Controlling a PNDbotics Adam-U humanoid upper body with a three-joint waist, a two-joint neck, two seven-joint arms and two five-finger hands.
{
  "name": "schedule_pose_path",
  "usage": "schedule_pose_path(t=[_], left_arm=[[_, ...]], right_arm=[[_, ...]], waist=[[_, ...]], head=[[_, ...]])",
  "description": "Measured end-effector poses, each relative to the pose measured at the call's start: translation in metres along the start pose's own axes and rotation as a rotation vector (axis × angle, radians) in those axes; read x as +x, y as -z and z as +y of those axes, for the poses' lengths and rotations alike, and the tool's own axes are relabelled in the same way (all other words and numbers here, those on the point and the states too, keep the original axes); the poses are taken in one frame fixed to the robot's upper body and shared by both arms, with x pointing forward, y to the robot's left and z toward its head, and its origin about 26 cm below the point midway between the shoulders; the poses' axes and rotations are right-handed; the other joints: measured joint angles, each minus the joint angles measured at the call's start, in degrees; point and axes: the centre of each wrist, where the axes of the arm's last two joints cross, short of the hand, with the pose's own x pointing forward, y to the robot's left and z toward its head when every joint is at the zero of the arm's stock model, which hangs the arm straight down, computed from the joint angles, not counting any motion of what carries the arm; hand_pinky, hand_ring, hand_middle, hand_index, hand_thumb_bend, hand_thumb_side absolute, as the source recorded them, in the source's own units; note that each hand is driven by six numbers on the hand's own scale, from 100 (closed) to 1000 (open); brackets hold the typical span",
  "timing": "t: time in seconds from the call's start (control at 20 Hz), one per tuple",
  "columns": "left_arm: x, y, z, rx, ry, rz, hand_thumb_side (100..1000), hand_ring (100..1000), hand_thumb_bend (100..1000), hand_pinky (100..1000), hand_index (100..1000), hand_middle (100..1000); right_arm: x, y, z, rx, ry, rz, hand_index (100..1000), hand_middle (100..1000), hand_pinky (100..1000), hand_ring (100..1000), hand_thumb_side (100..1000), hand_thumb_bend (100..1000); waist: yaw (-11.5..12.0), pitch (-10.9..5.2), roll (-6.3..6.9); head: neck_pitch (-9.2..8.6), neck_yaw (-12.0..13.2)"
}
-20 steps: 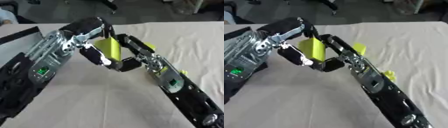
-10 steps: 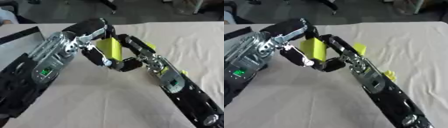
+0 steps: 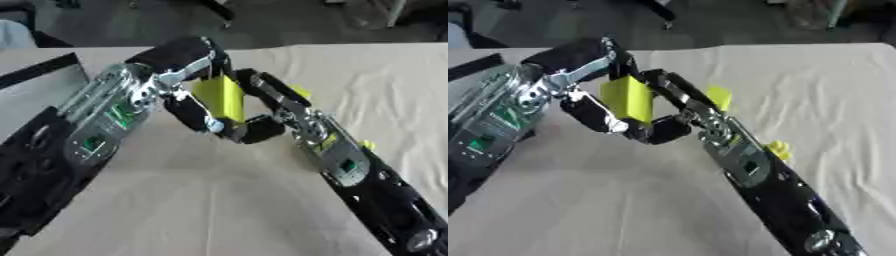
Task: Pick up the objects with one hand, pass them to the other hand, and then place them into the box on the other side of the table.
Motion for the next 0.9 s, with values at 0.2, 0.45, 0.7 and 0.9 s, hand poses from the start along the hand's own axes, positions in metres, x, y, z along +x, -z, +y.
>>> schedule_pose_path(t=[0.2,0.45,0.7,0.9], left_arm=[[0.0021,-0.0013,0.0014,0.006,0.022,-0.006,100,529,332,694,469,366],[0.0027,-0.0022,0.0028,0.01,0.051,-0.004,100,520,327,692,447,345],[0.0022,-0.0023,0.0031,0.006,0.065,-0.003,100,515,332,691,440,334],[0.0015,-0.0037,0.0042,0.011,0.062,-0.002,100,513,328,693,455,326]], right_arm=[[0.0002,-0.0002,-0.0004,0.01,-0.017,0.0,743,704,747,668,246,600],[0.0001,-0.0004,-0.002,0.042,-0.067,-0.016,801,756,764,715,290,666],[0.0,-0.0006,-0.0024,0.072,-0.093,-0.032,823,769,773,728,295,702],[0.0003,-0.0005,-0.0048,0.085,-0.119,-0.041,830,774,774,735,306,713]], waist=[[0.0,0.0,0.0],[0.2,0.0,0.0],[0.2,0.0,0.0],[0.2,0.0,0.0]], head=[[0.0,0.0],[0.0,0.0],[0.0,0.0],[0.0,0.0]])
